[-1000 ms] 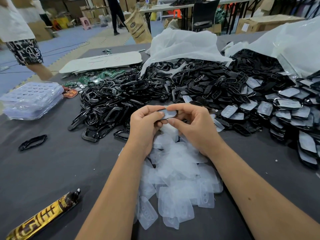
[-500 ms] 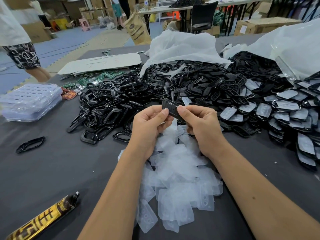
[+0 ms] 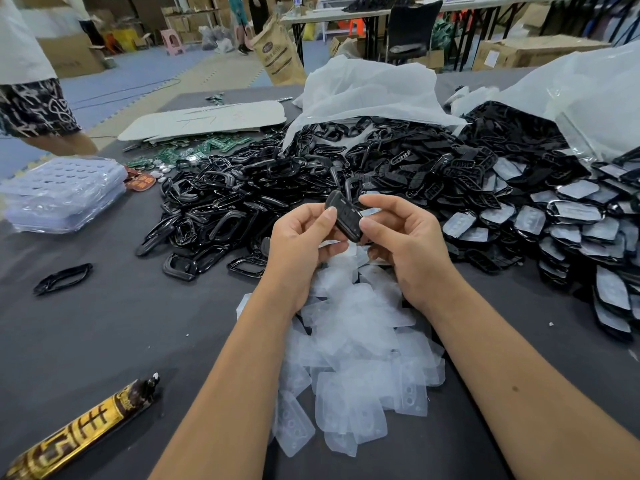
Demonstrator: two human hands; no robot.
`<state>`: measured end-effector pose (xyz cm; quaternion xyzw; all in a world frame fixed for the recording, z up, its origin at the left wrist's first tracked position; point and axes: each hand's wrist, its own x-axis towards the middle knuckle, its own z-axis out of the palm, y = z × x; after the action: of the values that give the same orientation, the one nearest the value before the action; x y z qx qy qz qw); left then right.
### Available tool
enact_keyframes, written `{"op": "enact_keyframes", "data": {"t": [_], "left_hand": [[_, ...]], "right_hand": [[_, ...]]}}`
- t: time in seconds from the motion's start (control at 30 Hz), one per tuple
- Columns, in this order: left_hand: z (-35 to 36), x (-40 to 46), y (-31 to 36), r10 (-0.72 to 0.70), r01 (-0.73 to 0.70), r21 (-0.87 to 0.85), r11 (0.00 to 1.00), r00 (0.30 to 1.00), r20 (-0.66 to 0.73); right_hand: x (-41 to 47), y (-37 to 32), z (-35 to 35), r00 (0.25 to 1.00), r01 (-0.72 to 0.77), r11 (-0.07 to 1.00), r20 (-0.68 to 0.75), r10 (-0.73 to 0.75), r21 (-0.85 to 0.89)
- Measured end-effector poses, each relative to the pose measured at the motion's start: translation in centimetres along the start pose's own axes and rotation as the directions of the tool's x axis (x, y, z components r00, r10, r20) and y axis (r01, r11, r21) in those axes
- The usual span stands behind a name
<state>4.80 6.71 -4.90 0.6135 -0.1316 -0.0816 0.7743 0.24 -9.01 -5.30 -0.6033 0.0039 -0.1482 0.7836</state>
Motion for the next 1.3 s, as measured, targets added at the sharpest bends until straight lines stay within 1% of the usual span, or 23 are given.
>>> {"op": "enact_keyframes", "data": {"t": [0.13, 0.27, 0.4, 0.47, 0.57, 0.67, 0.77, 0.9, 1.03, 1.17, 1.3], "left_hand": [[-0.1, 0.21, -0.28, 0.018, -0.018, 0.009, 1.0, 1.0, -0.011], [-0.23, 0.26, -0.24, 0.022, -0.022, -0.006, 1.0, 1.0, 0.007], [-0.44, 0.32, -0.12, 0.05, -0.05, -0.01, 0.999, 0.998, 0.028], [-0.45, 0.37, -0.17, 0.048, -0.048, 0.013, 0.999, 0.998, 0.029], [-0.33, 0.38, -0.21, 0.041, -0.042, 0.028, 0.999, 0.998, 0.04], [-0.21, 0.21, -0.18, 0.035, -0.035, 0.001, 0.999, 0.997, 0.068], [-0.35, 0.12, -0.01, 0.036, -0.035, -0.011, 0.999, 0.996, 0.081], [-0.39, 0.05, 0.01, 0.038, -0.041, 0.039, 0.998, 0.997, 0.073], [-0.2, -0.03, -0.13, 0.039, -0.046, 0.069, 0.997, 0.993, 0.107], [-0.16, -0.07, -0.12, 0.032, -0.037, 0.039, 0.999, 0.992, 0.122], [0.01, -0.21, 0.16, 0.021, -0.009, -0.067, 0.998, 0.985, 0.171]], "right_hand": [[-0.03, -0.14, -0.11, 1.0, 0.017, 1.0, 0.026, -0.017, 0.021], [-0.02, -0.23, -0.09, 0.998, 0.019, 0.998, 0.053, -0.022, 0.063], [0.03, -0.26, -0.02, 0.997, -0.047, 0.995, 0.07, 0.041, 0.091], [0.12, -0.28, -0.05, 0.993, -0.09, 0.992, 0.086, 0.083, 0.087], [0.21, -0.29, -0.26, 0.988, -0.13, 0.982, 0.106, 0.116, 0.134], [0.25, -0.34, -0.53, 0.985, -0.145, 0.981, 0.11, 0.131, 0.132], [0.22, -0.39, -0.6, 0.98, -0.156, 0.973, 0.146, 0.132, 0.169], [0.22, -0.4, -0.42, 0.976, -0.176, 0.967, 0.161, 0.147, 0.185], [0.28, -0.49, -0.4, 0.98, -0.165, 0.964, 0.142, 0.137, 0.209], [0.24, -0.46, -0.54, 0.982, -0.158, 0.963, 0.139, 0.129, 0.219], [0.22, -0.58, -0.6, 0.979, -0.17, 0.952, 0.154, 0.134, 0.256]]}}
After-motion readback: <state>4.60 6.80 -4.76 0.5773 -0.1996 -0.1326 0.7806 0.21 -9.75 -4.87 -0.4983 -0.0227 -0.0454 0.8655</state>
